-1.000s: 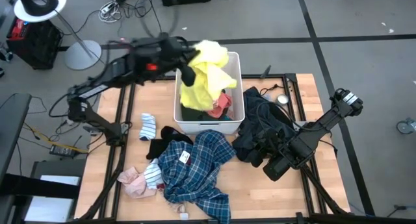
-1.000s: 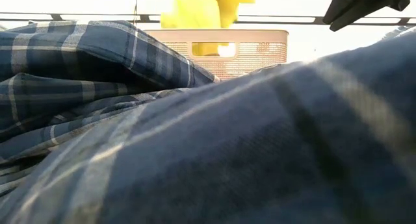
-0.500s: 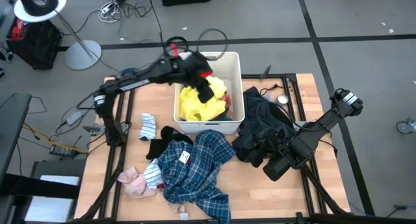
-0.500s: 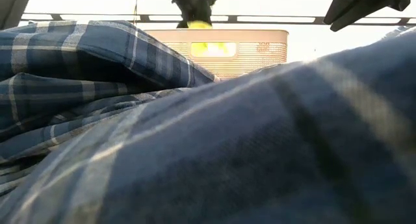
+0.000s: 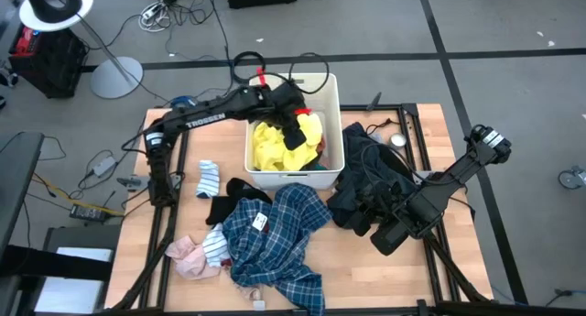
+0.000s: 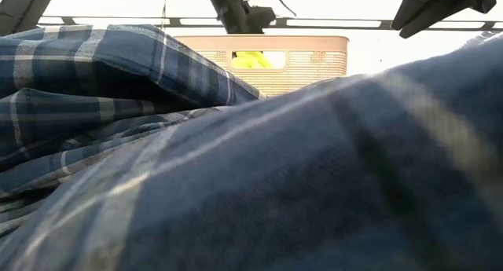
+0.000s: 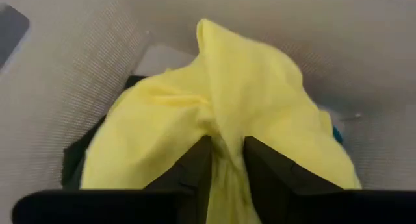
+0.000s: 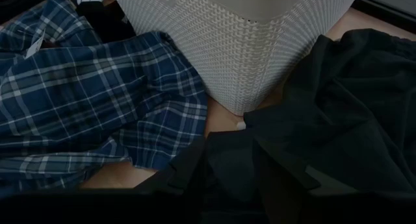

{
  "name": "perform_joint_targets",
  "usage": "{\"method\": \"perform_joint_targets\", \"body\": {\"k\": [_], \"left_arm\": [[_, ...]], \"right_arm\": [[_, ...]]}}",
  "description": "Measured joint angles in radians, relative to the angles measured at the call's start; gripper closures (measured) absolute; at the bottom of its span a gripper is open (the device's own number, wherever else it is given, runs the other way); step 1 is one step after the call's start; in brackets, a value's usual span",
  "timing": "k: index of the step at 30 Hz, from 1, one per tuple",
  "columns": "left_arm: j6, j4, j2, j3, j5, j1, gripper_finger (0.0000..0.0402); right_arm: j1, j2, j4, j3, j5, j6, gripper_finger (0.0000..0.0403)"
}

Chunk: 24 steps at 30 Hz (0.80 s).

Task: Sort clothes
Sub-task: Put the yellow shirt into the laundry bin, then put the blue long pants into the laundry bin

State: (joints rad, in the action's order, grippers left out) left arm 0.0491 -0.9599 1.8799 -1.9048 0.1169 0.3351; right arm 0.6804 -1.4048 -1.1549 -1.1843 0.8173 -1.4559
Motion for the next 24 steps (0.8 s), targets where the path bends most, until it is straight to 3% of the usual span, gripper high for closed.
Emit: {"method": "perform_joint_targets", "body": {"k": [8, 15, 20, 24], "left_arm": [[-0.018, -0.08, -0.077, -0.083, 0.003, -0.003, 0.03], [-0.08, -0.097, -0.185, -0.083, 0.007, -0.05, 0.03], [-0.095, -0.046, -0.314, 0.007, 0.001, -0.116, 0.03], [-0.068, 0.059, -0.459, 0.183, 0.005, -0.165, 0.03]], "right_arm": [[0.0, 0.0, -0.001, 0.0, 0.0, -0.001, 0.0276], [0.003, 0.0, -0.002, 0.0, -0.001, -0.014, 0.0276], [0.013, 0.0, -0.028, 0.0, -0.003, -0.049, 0.0276], [0.03, 0.0, -0.044, 0.0, -0.005, -0.081, 0.0276]]}}
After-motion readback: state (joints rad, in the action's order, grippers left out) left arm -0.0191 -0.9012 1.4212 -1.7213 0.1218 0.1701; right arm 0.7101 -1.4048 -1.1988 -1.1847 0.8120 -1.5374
